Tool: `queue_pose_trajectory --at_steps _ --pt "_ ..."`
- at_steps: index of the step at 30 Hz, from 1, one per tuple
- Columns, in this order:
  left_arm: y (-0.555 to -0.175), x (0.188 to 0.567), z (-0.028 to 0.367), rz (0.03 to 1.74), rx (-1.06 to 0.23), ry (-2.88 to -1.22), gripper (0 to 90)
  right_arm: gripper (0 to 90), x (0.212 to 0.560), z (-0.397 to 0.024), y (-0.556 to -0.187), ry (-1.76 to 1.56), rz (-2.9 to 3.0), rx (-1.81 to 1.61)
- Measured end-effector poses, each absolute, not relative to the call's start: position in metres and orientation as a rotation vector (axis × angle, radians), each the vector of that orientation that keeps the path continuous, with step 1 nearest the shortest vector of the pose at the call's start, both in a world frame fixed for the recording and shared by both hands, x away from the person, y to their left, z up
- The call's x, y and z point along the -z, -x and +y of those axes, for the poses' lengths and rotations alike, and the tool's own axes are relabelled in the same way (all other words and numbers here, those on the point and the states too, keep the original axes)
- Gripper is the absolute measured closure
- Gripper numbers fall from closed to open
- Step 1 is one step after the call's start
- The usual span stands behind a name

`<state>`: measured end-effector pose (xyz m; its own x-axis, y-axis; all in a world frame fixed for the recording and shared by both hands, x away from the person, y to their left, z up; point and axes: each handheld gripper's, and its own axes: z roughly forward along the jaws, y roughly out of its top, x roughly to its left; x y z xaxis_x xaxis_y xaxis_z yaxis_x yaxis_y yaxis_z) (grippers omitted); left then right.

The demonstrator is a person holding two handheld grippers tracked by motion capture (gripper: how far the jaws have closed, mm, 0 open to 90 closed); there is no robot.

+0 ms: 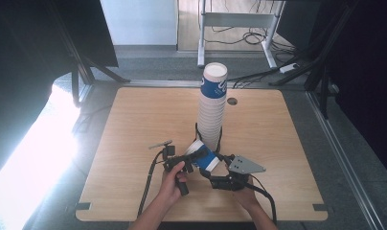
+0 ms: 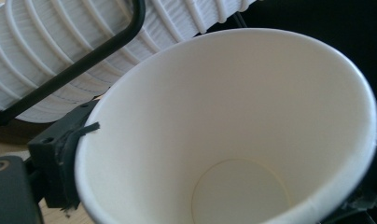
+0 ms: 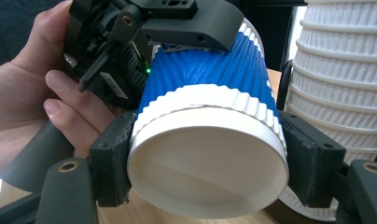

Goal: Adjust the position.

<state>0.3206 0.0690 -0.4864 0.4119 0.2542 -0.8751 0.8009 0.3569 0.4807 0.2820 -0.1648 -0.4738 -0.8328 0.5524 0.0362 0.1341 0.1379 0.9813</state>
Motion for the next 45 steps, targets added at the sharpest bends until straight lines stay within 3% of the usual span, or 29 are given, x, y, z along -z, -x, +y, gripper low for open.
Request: queue_pose_trajectory --at_steps 18,22,45 --pt "-0.319 0.486 0.069 1.138 0.423 -1.214 12.1 25.7 0.476 -0.163 -0.282 -0.653 2.121 -1.72" --pt "-0.318 0.484 0.07 1.13 0.397 -1.222 12.3 21.6 0.475 -0.164 -0.282 -0.667 2.132 -1.72" --pt "-0.306 0.464 0.073 1.021 0.108 -1.431 12.6 15.9 0.471 -0.174 -0.281 -0.695 2.199 -1.742"
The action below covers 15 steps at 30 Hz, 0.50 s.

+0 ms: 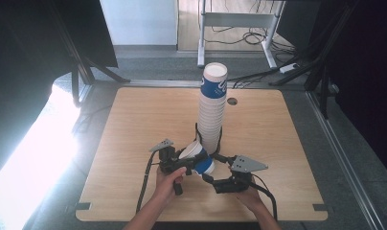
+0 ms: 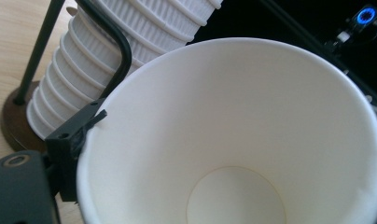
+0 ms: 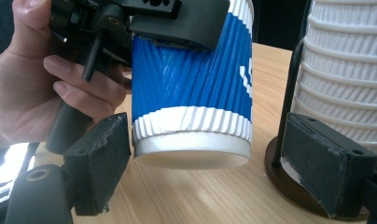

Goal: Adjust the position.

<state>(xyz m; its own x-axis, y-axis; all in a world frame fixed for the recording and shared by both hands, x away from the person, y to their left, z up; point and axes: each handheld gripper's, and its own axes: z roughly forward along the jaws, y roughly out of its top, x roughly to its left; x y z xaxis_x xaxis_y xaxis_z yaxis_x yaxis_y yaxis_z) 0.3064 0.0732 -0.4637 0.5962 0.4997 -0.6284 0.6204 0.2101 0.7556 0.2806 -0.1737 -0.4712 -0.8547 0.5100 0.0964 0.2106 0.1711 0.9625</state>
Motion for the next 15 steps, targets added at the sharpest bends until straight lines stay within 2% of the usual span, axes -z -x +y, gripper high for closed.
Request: queue_pose_trajectory --at_steps 15 --pt "-0.3022 0.4543 0.0703 0.959 -0.051 -1.555 12.7 15.2 0.4712 -0.1787 -0.2794 -0.702 2.234 -1.752"
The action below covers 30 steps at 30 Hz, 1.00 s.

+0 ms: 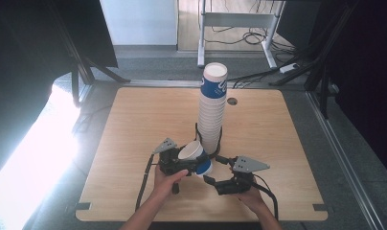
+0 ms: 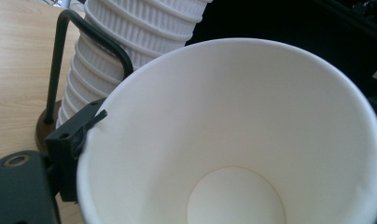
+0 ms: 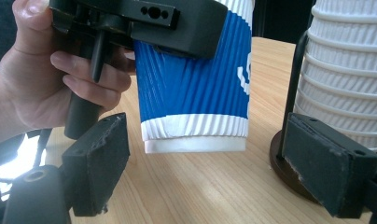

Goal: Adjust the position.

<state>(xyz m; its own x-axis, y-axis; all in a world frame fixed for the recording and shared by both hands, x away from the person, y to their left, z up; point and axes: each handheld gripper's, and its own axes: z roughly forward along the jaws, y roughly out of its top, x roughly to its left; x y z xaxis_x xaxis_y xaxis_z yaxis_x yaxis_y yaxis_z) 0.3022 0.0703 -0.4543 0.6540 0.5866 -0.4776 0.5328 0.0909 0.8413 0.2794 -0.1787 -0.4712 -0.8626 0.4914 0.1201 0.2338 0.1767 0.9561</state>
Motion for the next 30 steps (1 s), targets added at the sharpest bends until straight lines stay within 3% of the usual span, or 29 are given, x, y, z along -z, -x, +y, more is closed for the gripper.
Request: queue_pose_trajectory --at_steps 12,30 --pt "-0.298 0.444 0.065 0.904 -0.161 -1.638 12.7 14.9 0.473 -0.179 -0.278 -0.699 2.253 -1.748" --pt "-0.298 0.435 0.065 0.877 -0.21 -1.673 12.7 14.6 0.474 -0.18 -0.277 -0.71 2.252 -1.77"
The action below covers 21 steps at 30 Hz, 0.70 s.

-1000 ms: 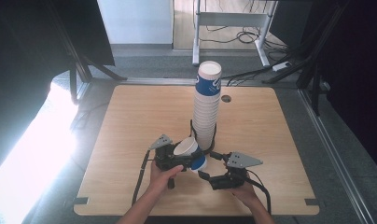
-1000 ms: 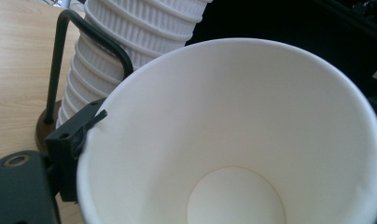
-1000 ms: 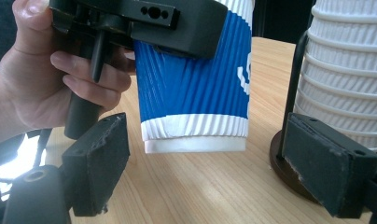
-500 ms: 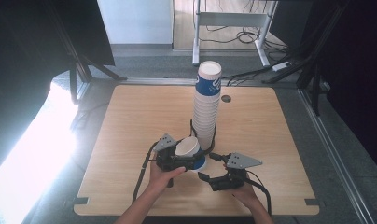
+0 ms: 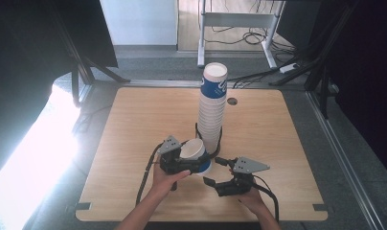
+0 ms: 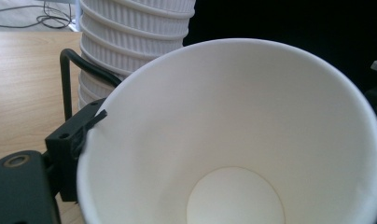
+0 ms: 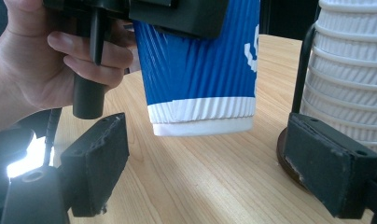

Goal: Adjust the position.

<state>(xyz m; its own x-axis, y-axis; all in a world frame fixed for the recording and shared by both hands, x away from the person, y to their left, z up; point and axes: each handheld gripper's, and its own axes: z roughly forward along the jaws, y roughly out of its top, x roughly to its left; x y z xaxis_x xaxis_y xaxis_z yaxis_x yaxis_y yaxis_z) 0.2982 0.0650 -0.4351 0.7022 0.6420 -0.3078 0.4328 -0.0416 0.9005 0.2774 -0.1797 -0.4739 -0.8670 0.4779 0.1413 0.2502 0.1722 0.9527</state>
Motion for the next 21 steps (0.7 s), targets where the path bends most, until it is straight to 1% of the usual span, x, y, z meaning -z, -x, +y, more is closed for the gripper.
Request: queue_pose_trajectory --at_steps 9,21 --pt "-0.296 0.432 0.057 0.846 -0.301 -1.771 12.7 14.0 0.473 -0.181 -0.277 -0.709 2.255 -1.75" --pt "-0.296 0.433 0.048 0.806 -0.325 -1.859 12.7 13.7 0.473 -0.175 -0.276 -0.692 2.286 -1.725"
